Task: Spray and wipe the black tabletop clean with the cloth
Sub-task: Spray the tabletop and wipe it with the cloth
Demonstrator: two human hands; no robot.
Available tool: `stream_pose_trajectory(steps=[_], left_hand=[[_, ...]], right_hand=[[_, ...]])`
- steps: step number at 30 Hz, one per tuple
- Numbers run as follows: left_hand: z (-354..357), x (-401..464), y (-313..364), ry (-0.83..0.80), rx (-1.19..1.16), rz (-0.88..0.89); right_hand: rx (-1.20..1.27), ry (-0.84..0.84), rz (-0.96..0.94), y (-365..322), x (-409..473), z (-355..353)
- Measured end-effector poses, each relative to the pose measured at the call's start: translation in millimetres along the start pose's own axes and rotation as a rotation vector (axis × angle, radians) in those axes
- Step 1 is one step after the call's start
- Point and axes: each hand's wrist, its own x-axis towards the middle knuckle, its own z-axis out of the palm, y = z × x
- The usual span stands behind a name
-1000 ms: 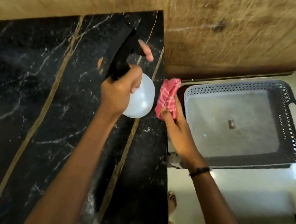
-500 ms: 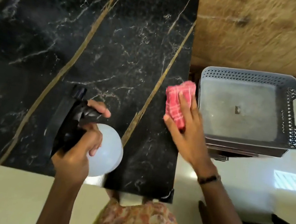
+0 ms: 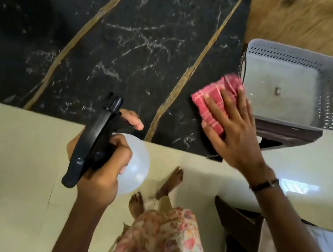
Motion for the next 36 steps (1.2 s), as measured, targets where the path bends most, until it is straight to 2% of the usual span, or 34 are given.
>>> stream_pose_trajectory(steps=[3,6,9,14,17,21,26,29,36], left_hand=[[-14.4,-29.2,-9.8,0.065,-0.004,-0.04],[-23.3,-53.1,-22.0,0.115,0.003,-0.073],[-29.0,-74.6,-32.4,0.131,0.018,-0.081],[-27.6,-99.2,-55.3,0.196,0.01,-0.126],[-23.0,-103.7,-69.0,0.212,0.012,-0.122],[-17.0,-103.8,-79.3,0.268,0.029,-0.057],[-17.8,-108.0,-76.3,0.314,0.083,-0.027],[-25.4,-116.0,-76.7,0.356,0.107,-0.024],[-54.2,-125.0,-75.2,0.392,0.098,-0.037]], right_hand=[[-0.149,-0.042,-0.176,-18.9,20.2,6.3],[-0.194,-0.061,-0.324,-36.6,-0.2,14.7],[-0.241,-0.014,-0.398,-34.1,-42.7,17.9],[-0.524,0.124,-0.539,9.7,-80.3,19.3],[-0.588,0.209,-0.573,14.5,-81.0,26.9],[-0.646,0.282,-0.523,-8.0,-76.5,45.4],[-0.792,0.277,-0.585,-82.7,-31.2,77.4],[-0.773,0.288,-0.654,-121.3,-3.9,91.0],[-0.792,0.248,-0.606,-46.0,-46.9,60.9]])
